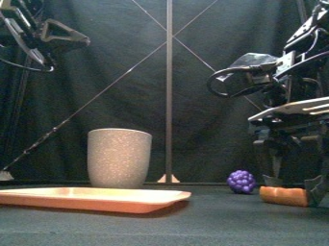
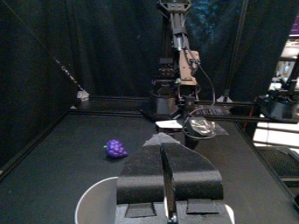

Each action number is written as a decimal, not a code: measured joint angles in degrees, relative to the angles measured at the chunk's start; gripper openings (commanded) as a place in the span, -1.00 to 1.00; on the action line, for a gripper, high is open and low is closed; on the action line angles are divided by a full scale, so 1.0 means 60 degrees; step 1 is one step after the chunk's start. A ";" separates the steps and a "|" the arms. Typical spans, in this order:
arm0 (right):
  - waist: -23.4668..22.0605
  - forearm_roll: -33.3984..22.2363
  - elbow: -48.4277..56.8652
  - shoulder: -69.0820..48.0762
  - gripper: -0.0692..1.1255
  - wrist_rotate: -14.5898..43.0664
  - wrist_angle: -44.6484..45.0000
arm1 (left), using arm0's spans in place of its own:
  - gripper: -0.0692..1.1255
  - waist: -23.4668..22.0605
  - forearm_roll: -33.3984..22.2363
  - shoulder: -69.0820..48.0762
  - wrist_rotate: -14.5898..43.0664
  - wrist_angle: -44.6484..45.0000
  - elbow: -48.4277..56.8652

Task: Pick the pie then place it in the grey bowl
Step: Place pie in the grey bowl

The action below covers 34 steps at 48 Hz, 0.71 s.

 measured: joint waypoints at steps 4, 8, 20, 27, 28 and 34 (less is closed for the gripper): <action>-0.0029 0.0015 -0.0044 0.0015 0.12 0.0000 0.0000 | -0.92 0.0000 0.0000 0.0000 -0.0029 0.0000 0.0029; -0.0029 0.0000 -0.0146 0.0015 0.06 0.0059 0.0015 | -0.92 -0.0015 -0.0015 0.0000 -0.0029 0.0000 0.0059; -0.0293 0.0088 -0.1084 -0.0469 0.06 0.0264 -0.0601 | -0.92 0.0000 -0.0132 0.0000 -0.0029 0.0000 0.0117; -0.0937 0.0278 -0.1714 -0.0615 0.06 0.0396 -0.2212 | -0.92 0.0000 -0.0205 0.0000 -0.0029 0.0000 0.0176; -0.1040 0.0293 -0.1772 -0.0601 0.06 0.0381 -0.2563 | -0.92 -0.0015 -0.0205 0.0000 -0.0029 0.0000 0.0176; -0.1685 0.0615 -0.2007 -0.0483 0.06 0.0425 -0.4907 | -0.92 0.0000 -0.0220 0.0000 -0.0029 0.0000 0.0190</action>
